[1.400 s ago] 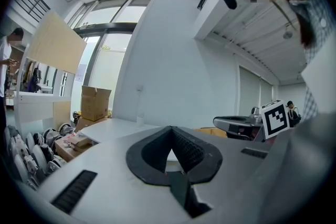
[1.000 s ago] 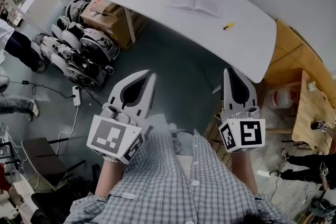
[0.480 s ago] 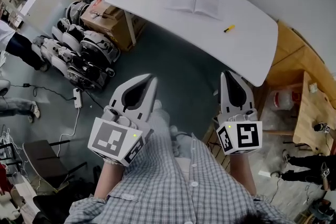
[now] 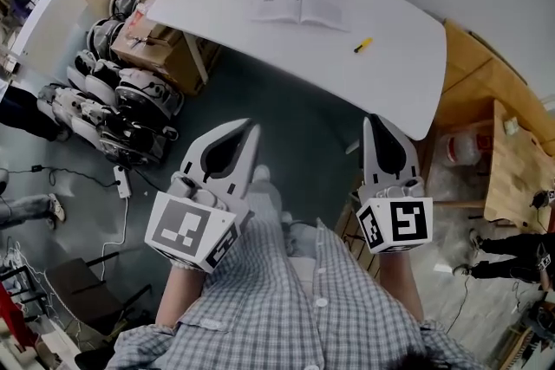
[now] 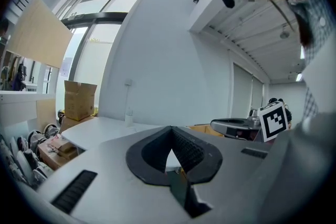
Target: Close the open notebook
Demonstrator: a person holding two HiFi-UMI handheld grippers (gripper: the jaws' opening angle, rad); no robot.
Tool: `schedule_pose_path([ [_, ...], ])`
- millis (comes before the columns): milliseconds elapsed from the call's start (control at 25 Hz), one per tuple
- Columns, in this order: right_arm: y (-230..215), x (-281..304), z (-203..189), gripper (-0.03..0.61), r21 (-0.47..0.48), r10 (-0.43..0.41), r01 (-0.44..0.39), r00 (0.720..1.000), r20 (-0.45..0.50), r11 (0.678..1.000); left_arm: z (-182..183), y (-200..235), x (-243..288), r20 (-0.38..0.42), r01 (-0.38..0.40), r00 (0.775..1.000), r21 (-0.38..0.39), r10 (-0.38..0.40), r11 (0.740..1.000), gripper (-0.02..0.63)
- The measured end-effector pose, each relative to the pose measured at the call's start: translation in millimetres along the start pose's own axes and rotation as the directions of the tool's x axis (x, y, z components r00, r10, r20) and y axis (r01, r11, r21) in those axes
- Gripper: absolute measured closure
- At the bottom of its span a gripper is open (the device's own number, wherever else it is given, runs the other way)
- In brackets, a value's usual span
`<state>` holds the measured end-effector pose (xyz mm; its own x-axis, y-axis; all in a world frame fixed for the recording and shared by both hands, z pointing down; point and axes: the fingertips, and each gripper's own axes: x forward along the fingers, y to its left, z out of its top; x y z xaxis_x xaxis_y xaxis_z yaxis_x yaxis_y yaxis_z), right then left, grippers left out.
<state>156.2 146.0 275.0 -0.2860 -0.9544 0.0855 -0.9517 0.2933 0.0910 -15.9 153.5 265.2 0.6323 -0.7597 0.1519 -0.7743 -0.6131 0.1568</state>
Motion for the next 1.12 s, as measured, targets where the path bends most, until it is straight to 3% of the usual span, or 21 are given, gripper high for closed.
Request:
schedule_pose_path([
  [1120,-24.8,146.3,17.0,0.55,-0.012,-0.111,0.111,0.994,-0.004,0.994,40.4,117.6,121.8,0.003,0.119,0.993,0.004,-0.119,0.993,0.609],
])
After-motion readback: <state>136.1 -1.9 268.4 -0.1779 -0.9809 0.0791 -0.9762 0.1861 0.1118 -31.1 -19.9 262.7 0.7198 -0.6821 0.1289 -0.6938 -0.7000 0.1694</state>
